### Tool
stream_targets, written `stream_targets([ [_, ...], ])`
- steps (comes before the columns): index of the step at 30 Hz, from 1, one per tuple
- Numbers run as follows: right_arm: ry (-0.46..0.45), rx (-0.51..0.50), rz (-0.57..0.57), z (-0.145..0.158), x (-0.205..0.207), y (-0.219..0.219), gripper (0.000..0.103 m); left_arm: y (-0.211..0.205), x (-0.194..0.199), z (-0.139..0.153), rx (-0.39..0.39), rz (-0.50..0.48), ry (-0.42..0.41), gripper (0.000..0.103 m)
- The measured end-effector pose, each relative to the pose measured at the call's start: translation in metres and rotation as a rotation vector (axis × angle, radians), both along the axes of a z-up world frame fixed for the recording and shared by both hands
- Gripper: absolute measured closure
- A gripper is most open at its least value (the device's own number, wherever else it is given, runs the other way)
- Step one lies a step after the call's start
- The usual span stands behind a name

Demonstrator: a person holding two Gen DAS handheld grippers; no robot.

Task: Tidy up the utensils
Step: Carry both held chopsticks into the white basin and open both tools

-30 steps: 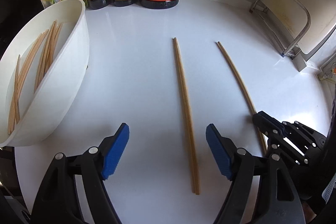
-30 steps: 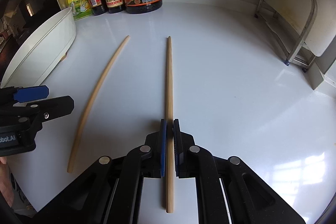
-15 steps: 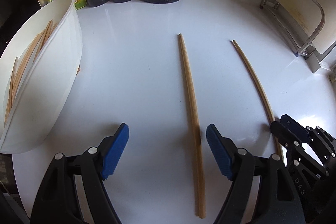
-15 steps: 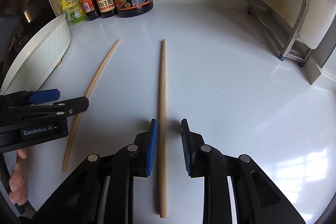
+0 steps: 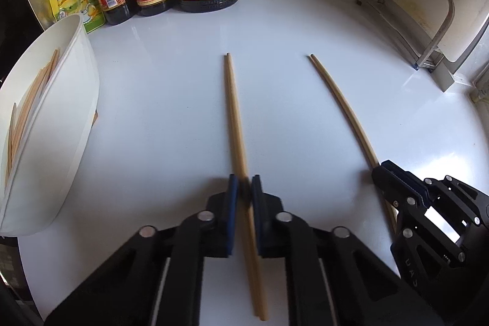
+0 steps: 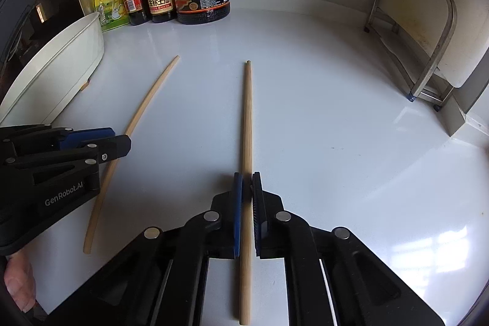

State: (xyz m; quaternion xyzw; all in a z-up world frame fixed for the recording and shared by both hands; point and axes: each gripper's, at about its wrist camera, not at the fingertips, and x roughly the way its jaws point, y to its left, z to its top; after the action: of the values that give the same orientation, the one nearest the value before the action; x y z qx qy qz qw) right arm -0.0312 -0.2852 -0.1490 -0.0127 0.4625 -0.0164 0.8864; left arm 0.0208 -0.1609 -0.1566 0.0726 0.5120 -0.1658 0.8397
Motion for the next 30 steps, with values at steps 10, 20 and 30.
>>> stream_targets([
  [10,-0.003,0.107,-0.048,0.024,-0.005,0.002,0.097,0.02,0.004,0.022,-0.075,-0.019,0.051,0.095],
  [20,-0.111,0.174,-0.015,0.097,0.011,0.056,0.097,0.084,0.02,0.115,-0.099,-0.014,-0.116,0.095],
  [30,-0.141,0.251,0.117,0.117,0.077,0.166,0.097,0.195,0.065,0.13,-0.049,0.107,-0.144,0.095],
])
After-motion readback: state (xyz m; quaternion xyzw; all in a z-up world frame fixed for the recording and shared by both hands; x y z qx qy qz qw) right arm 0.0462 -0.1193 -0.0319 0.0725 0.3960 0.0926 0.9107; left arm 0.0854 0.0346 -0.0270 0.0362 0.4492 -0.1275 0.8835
